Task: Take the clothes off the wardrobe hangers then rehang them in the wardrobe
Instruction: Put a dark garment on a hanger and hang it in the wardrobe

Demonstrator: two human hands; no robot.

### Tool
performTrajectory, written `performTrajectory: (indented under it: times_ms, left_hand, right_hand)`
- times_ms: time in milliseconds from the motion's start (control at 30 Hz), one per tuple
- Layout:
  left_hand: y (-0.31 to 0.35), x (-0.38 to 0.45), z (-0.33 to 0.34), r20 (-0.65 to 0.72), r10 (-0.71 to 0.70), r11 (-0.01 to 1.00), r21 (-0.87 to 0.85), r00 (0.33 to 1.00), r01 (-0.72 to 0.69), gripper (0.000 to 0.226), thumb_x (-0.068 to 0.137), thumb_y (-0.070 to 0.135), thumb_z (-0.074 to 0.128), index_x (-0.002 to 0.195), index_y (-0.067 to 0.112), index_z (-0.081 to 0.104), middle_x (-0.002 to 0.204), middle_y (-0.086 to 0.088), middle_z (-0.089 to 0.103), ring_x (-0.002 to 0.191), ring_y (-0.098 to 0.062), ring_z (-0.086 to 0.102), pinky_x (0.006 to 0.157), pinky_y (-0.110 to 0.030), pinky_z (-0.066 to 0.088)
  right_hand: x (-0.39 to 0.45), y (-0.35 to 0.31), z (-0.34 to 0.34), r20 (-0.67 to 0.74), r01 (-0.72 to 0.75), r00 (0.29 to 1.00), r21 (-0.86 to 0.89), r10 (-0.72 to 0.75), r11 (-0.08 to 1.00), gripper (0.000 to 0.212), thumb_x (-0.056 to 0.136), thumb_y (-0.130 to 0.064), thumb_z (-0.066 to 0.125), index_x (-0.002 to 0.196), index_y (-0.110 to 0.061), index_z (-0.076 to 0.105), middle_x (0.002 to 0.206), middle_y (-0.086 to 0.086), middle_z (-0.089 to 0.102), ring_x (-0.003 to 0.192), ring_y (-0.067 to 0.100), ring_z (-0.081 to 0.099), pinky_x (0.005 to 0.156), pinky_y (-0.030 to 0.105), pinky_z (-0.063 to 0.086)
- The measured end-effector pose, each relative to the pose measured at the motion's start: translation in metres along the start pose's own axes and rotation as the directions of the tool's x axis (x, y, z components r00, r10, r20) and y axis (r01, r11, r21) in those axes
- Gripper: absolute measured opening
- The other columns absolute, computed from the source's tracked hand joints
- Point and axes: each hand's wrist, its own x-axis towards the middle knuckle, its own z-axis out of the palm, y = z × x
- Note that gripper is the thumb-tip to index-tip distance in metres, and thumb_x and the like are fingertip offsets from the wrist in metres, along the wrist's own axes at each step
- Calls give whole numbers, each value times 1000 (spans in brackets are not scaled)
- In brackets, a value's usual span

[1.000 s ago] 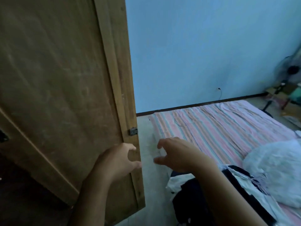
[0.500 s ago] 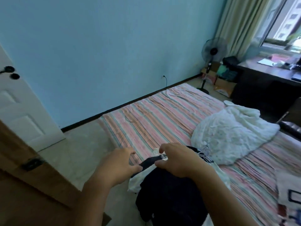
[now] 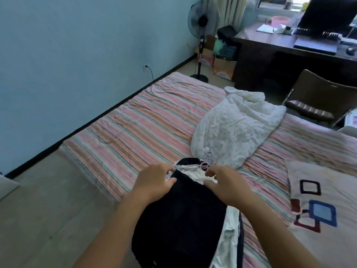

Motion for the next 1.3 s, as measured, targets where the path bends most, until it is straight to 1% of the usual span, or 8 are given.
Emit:
performTrajectory:
  times_ms: [233, 400, 500, 600, 833, 967, 1100, 1300]
  left_hand:
    - [9, 106, 82, 211, -37, 995, -85, 977, 56, 30, 90, 38, 64, 118, 28, 67, 98, 12, 62, 93, -11, 61, 87, -36, 52]
    - [-20, 164, 151, 394, -88, 996, 47, 915, 75, 37, 92, 33, 63, 128, 25, 61, 123, 4, 64, 110, -14, 60, 96, -38, 49]
    - [-38, 201, 187, 375, -128, 991, 77, 918, 106, 39, 93, 30, 61, 132, 25, 59, 132, 5, 61, 119, -16, 57, 99, -40, 48]
    - [-58, 242, 224, 349, -171, 985, 80, 922, 152, 40, 93, 26, 61, 133, 23, 58, 130, 2, 63, 114, -17, 60, 96, -36, 49]
    - [-96, 338, 309, 267, -160, 979, 165, 950, 119, 43, 91, 23, 61, 134, 20, 55, 132, -4, 59, 116, -28, 57, 84, -34, 43]
    - [-106, 368, 345, 293, -143, 973, 217, 946, 80, 51, 92, 25, 61, 140, 19, 48, 136, -8, 57, 123, -29, 53, 98, -40, 46]
    - [-113, 381, 365, 306, -134, 968, 244, 943, 58, 46, 91, 20, 61, 135, 17, 50, 128, -10, 59, 116, -31, 55, 93, -42, 47]
    - [-121, 380, 375, 245, -104, 976, 210, 964, 52, 40, 92, 11, 59, 132, 14, 55, 128, -12, 59, 118, -31, 52, 95, -41, 42]
  right_hand:
    - [67, 92, 28, 15, -127, 992, 27, 127, 992, 30, 92, -38, 62, 119, -25, 62, 119, -6, 64, 111, 17, 59, 89, 34, 49]
    - [115, 162, 71, 88, -246, 966, 34, 242, 969, 31, 92, -36, 61, 121, -25, 61, 121, -5, 65, 114, 20, 58, 84, 32, 47]
    - [142, 204, 108, 157, -314, 940, 47, 303, 948, 28, 92, -32, 61, 119, -23, 62, 118, -3, 65, 111, 20, 59, 82, 32, 49]
    - [173, 242, 148, 200, -378, 912, 68, 359, 923, 26, 91, -28, 59, 116, -22, 63, 116, -3, 66, 108, 21, 59, 80, 32, 49]
    - [242, 307, 243, 143, -435, 895, 59, 423, 899, 28, 91, -21, 55, 118, -18, 60, 117, 1, 65, 110, 25, 58, 77, 32, 42]
    - [260, 327, 286, 195, -437, 885, 36, 423, 899, 30, 93, -17, 51, 122, -16, 56, 120, 4, 62, 112, 27, 58, 88, 37, 48]
    - [268, 335, 310, 181, -440, 888, 70, 423, 895, 33, 94, -17, 50, 126, -15, 49, 120, 6, 55, 108, 30, 55, 85, 40, 48]
    - [280, 338, 319, 150, -453, 887, 107, 436, 885, 22, 96, -20, 52, 116, -14, 56, 117, 5, 53, 106, 28, 53, 84, 37, 44]
